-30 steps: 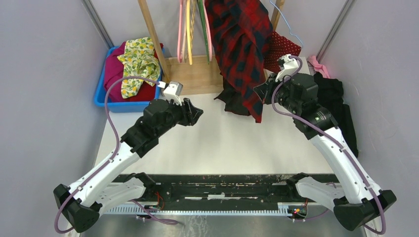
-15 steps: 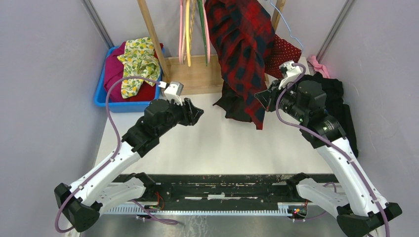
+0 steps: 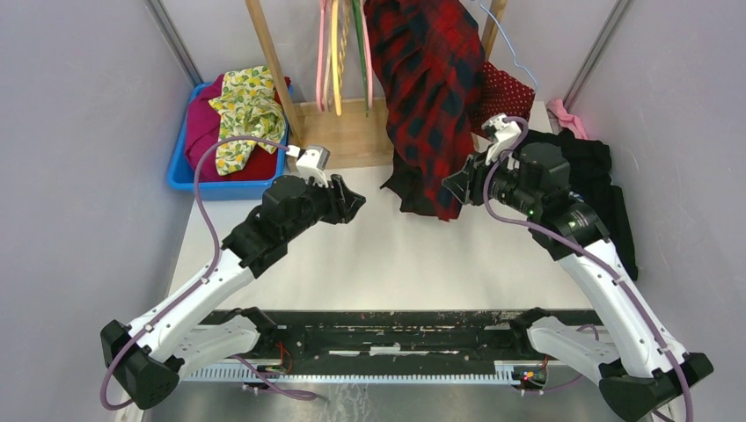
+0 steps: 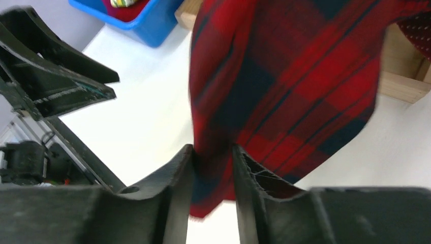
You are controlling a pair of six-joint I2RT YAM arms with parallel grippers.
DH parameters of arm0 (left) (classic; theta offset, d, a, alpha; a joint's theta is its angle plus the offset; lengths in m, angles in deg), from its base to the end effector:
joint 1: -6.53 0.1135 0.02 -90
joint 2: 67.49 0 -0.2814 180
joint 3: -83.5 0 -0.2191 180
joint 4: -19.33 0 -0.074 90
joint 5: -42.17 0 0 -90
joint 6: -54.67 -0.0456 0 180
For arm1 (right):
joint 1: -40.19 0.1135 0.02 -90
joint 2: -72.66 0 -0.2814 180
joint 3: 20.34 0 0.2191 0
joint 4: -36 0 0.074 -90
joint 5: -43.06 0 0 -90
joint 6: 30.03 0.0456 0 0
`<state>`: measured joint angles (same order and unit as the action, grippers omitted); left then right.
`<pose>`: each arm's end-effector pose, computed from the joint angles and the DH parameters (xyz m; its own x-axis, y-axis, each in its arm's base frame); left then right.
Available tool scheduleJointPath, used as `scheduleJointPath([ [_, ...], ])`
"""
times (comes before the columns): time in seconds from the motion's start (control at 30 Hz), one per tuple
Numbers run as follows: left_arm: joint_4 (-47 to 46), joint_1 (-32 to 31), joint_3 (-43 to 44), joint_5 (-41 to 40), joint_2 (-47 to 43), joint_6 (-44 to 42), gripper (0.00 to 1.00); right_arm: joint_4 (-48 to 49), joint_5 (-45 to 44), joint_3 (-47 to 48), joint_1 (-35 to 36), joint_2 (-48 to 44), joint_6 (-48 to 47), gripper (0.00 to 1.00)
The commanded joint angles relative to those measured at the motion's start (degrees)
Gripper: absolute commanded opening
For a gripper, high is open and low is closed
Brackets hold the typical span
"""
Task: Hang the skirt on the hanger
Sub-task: Adjust the skirt on the hanger.
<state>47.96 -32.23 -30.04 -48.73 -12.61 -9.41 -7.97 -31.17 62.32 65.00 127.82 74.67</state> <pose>0.1463 -0.1166 0.3526 -0.4741 -0.1798 -0.8619 0.4525 0.7899 -0.4138 0.1461 0.0812 0.4122 -0.4114 0.0788 -0.9080 -0.5541 0.7694 0.3179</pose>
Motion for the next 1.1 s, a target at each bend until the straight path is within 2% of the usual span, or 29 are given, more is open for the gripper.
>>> scheduleJointPath([
  [0.0,-3.7,-0.3,0.0,1.0,0.3,1.9,0.56,-1.0,1.6,0.5,0.6,2.0,-0.7,0.43],
  [0.2,-3.6,-0.3,0.2,1.1,0.1,1.8,0.56,-4.8,-6.1,5.0,0.1,4.3,0.4,0.55],
  [0.33,-4.1,-0.9,1.6,2.3,1.5,2.5,0.56,-6.9,-10.9,6.7,-1.4,5.1,1.9,0.57],
  [0.47,-4.2,-4.5,4.6,0.0,4.8,2.4,0.55,-9.6,-14.8,8.7,-5.6,4.9,3.1,0.59],
  [0.63,-5.0,-8.8,8.9,-3.9,10.4,2.1,0.55,-11.7,-8.3,11.4,-17.3,6.4,4.9,0.62],
  [0.83,-7.9,-15.4,15.8,-7.4,18.5,2.3,0.56,-4.3,6.6,7.2,-31.3,10.3,11.4,0.62],
  [1.0,-8.7,-17.8,23.2,-10.9,28.1,-0.3,0.58,0.8,12.1,2.8,-34.8,11.1,14.3,0.62],
  [1.07,-8.9,-18.3,26.3,-13.3,31.4,-2.7,0.67,1.9,12.8,1.4,-35.2,11.2,14.8,0.62],
])
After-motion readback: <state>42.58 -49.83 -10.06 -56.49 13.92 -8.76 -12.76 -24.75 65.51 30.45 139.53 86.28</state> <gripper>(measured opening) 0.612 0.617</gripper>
